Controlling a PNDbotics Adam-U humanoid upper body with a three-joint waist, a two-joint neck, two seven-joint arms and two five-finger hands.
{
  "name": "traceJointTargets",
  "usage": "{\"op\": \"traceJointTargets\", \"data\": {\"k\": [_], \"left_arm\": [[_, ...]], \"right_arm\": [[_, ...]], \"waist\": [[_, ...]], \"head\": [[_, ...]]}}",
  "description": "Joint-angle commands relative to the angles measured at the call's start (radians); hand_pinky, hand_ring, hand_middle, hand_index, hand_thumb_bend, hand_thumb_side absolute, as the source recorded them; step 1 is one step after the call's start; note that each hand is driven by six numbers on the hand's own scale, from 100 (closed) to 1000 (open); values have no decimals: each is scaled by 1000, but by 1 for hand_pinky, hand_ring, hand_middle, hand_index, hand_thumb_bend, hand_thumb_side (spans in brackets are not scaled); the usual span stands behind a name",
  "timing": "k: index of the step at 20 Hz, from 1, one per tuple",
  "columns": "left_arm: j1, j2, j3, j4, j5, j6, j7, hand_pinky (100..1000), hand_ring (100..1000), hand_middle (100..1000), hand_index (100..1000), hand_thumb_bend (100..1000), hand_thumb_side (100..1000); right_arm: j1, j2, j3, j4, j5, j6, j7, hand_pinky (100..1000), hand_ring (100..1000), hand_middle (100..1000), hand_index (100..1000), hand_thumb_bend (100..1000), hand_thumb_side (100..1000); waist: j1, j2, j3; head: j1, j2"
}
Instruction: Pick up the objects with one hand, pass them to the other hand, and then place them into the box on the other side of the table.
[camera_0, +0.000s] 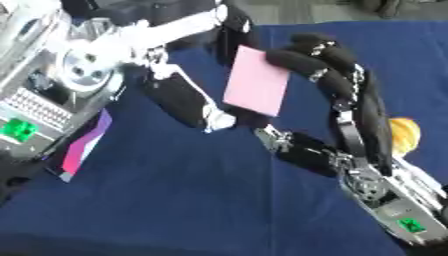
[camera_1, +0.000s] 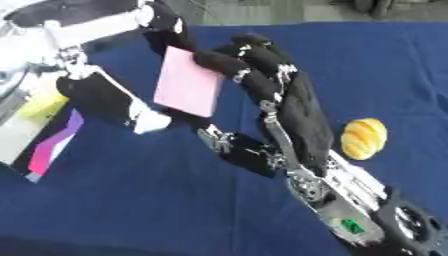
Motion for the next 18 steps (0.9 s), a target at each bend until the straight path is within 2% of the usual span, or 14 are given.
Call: {"op": "traceJointTargets", "data": {"k": [1,7,9,11,12,15,18], "left_arm": [[-15,21,24,-23,-18,12,-6,684,552,470,499,257,100],[-17,21,44,-39,-1,34,19,659,492,412,445,304,100],[-16,21,42,-39,5,41,36,642,461,377,406,324,100],[-13,22,44,-39,15,54,58,607,408,317,346,375,100],[-12,21,44,-39,22,62,72,594,399,306,335,394,100],[-10,20,42,-39,48,83,105,562,384,287,316,408,100],[-8,20,39,-37,76,97,130,541,379,277,302,403,100]], "right_arm": [[-3,-11,10,-25,13,-9,16,779,614,534,658,100,100],[2,-14,12,-25,16,-15,24,779,615,535,659,115,100],[5,-15,14,-25,18,-18,34,781,623,543,668,217,100],[10,-18,16,-25,25,-31,56,793,653,574,700,398,100],[12,-18,15,-25,30,-37,69,798,666,586,713,457,100],[14,-19,12,-25,47,-53,96,815,702,619,745,566,100],[17,-21,12,-25,60,-66,109,826,726,644,765,587,100]], "waist": [[1,-20,1],[1,-21,1],[1,-20,1],[0,-20,1],[0,-21,0],[0,-21,-1],[-1,-20,-2]], "head": [[5,-14],[10,-20],[11,-21],[11,-20],[12,-19],[13,-20],[14,-19]]}}
